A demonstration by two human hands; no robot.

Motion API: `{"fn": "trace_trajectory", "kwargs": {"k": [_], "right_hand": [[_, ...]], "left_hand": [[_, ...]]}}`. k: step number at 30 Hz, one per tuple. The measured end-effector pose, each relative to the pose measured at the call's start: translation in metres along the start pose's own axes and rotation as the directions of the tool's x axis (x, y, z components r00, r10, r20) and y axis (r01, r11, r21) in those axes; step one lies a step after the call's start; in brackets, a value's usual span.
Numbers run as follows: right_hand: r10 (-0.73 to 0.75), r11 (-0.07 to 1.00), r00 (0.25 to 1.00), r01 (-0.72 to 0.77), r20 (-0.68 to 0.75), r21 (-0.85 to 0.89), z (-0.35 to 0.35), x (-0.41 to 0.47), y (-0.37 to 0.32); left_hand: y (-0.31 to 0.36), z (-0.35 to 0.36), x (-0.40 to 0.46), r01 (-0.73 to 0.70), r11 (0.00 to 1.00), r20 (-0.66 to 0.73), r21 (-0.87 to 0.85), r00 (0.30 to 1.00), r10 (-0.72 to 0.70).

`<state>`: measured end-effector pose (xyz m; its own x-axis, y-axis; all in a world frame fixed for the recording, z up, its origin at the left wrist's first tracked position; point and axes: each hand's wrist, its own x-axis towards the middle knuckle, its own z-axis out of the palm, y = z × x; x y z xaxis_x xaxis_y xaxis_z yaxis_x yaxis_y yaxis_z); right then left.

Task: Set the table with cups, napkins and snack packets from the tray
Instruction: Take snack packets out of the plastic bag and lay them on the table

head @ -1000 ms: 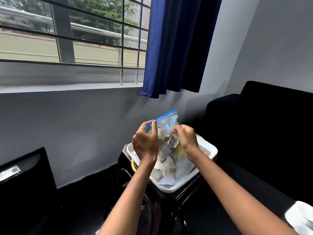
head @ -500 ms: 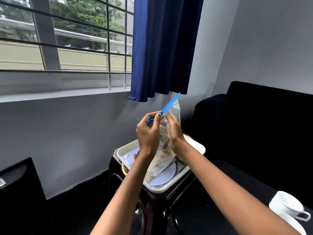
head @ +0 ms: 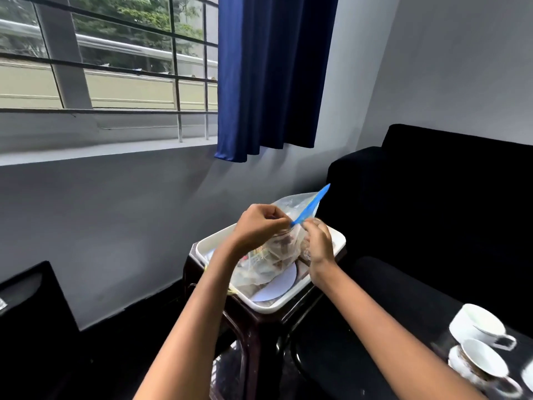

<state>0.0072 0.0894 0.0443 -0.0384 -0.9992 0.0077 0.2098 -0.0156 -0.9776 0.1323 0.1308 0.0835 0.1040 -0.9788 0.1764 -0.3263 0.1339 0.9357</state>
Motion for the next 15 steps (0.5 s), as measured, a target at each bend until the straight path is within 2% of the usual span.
{"fn": "trace_trajectory", "kwargs": {"k": [5, 9, 11, 12, 15], "right_hand": [[0.063, 0.997, 0.994, -0.058, -0.09, 0.055, -0.025, -0.009, -0.001], [0.118, 0.993, 0.992, -0.117, -0.054, 0.016, -0.031, -0.016, -0.007], [0.085, 0.995, 0.995, -0.087, -0.049, -0.041, -0.034, -0.018, -0.008], [0.058, 0.995, 0.998, -0.061, -0.038, -0.082, -0.034, -0.02, -0.007], [-0.033, 0.979, 0.998, 0.044, 0.057, -0.2, -0.035, -0.03, -0.005]], "left_hand": [[0.016, -0.007, -0.009, 0.039, 0.953, 0.293, 0.299, 0.947, -0.131], [0.02, -0.004, -0.01, 0.105, 0.906, 0.374, 0.411, 0.887, -0.272], [0.019, -0.001, -0.008, 0.124, 0.9, 0.354, 0.418, 0.89, -0.287], [0.018, 0.002, -0.007, 0.112, 0.897, 0.309, 0.428, 0.914, -0.262], [0.015, 0.016, -0.003, -0.014, 0.807, 0.049, 0.59, 0.999, -0.018]]}}
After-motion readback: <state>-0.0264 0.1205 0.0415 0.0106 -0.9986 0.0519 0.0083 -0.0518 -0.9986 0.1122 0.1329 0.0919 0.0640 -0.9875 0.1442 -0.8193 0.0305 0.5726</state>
